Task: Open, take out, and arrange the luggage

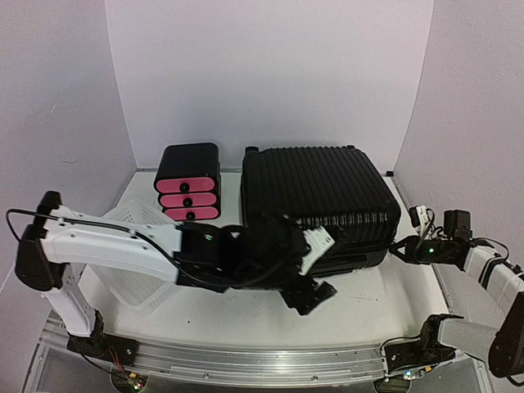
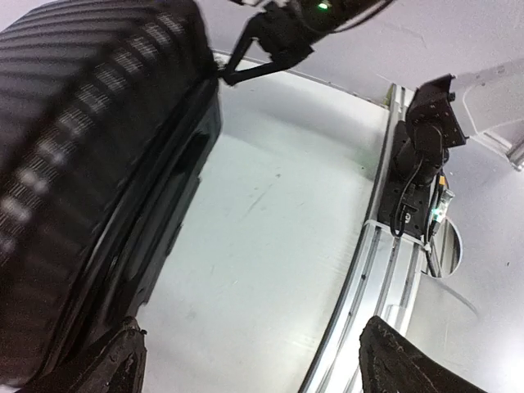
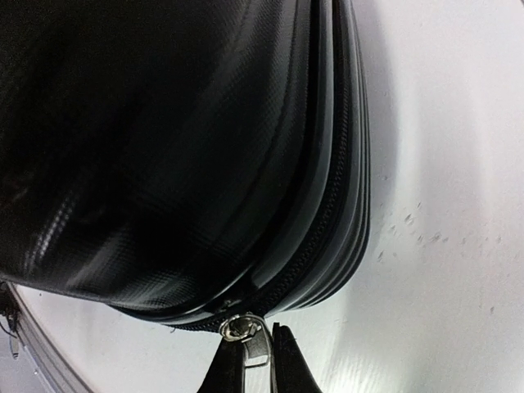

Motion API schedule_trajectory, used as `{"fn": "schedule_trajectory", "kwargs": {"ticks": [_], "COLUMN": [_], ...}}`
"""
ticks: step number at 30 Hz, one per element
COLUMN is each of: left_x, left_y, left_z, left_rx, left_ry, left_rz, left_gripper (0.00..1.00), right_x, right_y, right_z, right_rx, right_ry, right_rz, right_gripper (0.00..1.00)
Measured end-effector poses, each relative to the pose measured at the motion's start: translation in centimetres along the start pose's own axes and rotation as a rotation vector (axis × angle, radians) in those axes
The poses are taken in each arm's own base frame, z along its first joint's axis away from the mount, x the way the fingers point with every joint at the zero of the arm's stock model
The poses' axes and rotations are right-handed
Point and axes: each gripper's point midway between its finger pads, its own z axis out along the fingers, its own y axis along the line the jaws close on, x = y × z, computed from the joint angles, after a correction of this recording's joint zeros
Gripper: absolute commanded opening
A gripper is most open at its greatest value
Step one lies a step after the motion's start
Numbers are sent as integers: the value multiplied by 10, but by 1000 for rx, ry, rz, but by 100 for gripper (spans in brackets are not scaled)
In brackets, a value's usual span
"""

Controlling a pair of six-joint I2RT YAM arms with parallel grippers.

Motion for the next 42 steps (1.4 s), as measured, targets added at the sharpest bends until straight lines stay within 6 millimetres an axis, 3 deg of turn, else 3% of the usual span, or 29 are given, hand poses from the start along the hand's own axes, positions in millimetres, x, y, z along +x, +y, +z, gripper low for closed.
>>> {"fn": "schedule_trajectory", "kwargs": {"ticks": [2, 4, 9, 15, 22, 28, 34, 38, 39, 42], "left_x": [3, 12, 40, 41, 50, 53, 48, 48, 50, 50], "left_y": [-20, -28, -18, -3, 36, 37, 44, 49, 50, 53], "left_z": [29, 61, 105, 137, 172, 187, 199, 199, 199, 198], "left_rx": [28, 29, -18, -46, -100, -105, -171, -211, -219, -242], "left_ry": [16, 38, 78, 25, 26, 29, 26, 31, 30, 19], "left_rz": [82, 180, 442, 655, 736, 761, 767, 762, 762, 754], "left_gripper": [89, 89, 88, 83, 76, 68, 50, 41, 38, 33], "right_x": [10, 16, 17, 16, 20, 21, 23, 23, 21, 19], "right_y": [4, 3, 4, 5, 7, 8, 3, -3, -3, -4], "right_z": [-1, -2, -2, -3, -5, -7, -8, -8, -9, -7], "right_rx": [-6, -3, -3, -4, -7, -3, 32, 63, 68, 64], "right_ry": [16, 26, 31, 22, 36, 33, 40, 42, 38, 36], "right_rz": [28, 51, 70, 63, 65, 53, 33, 8, -1, -20], "right_gripper": [4, 2, 1, 1, 1, 1, 13, 32, 42, 58]}}
